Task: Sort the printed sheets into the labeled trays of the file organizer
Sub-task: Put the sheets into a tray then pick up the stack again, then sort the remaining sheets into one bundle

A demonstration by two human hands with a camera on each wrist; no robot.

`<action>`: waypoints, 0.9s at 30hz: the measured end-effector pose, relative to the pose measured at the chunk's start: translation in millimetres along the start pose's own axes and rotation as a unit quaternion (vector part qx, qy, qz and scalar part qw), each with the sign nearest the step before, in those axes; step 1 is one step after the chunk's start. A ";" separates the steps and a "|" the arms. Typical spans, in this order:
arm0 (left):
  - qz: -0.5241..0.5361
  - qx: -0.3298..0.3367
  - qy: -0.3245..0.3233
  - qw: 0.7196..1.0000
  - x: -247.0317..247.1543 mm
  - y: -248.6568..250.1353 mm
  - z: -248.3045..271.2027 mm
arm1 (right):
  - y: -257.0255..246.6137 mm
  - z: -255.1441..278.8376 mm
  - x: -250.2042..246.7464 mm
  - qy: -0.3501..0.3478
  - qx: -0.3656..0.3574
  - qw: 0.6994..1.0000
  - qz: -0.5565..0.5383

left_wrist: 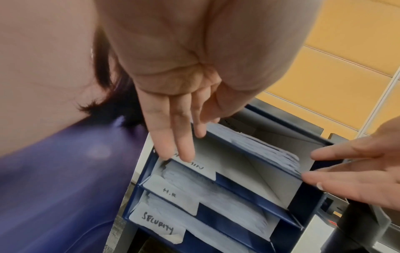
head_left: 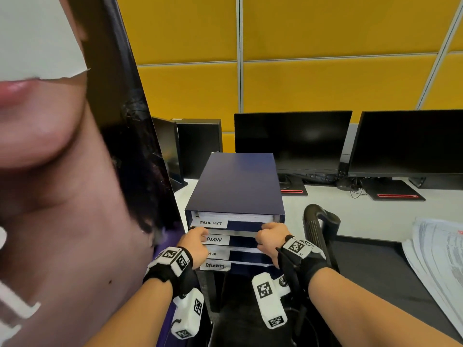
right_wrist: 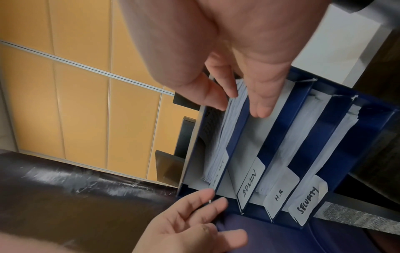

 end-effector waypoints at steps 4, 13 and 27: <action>-0.012 0.010 -0.011 1.000 -12.7 31.2 24.1 | -10.9 16.5 -20.8 -0.052 0.030 0.997 -0.047; -0.059 0.010 -0.015 0.998 -9.5 113.0 95.5 | -16.5 25.1 -135.7 -0.066 -0.005 0.997 -0.029; 0.023 -0.096 -0.082 0.992 199.0 265.4 228.6 | 103.9 -48.0 -380.7 -0.072 -0.025 0.984 0.163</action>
Point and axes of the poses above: each hand's wrist, its own z-axis away from the middle knuckle, its own x-axis out of the palm, y = z × x, the point moved 4 cm from there along -z, towards the middle knuckle, and after that the axes turned 15 degrees about y, right-handed, at the moved point
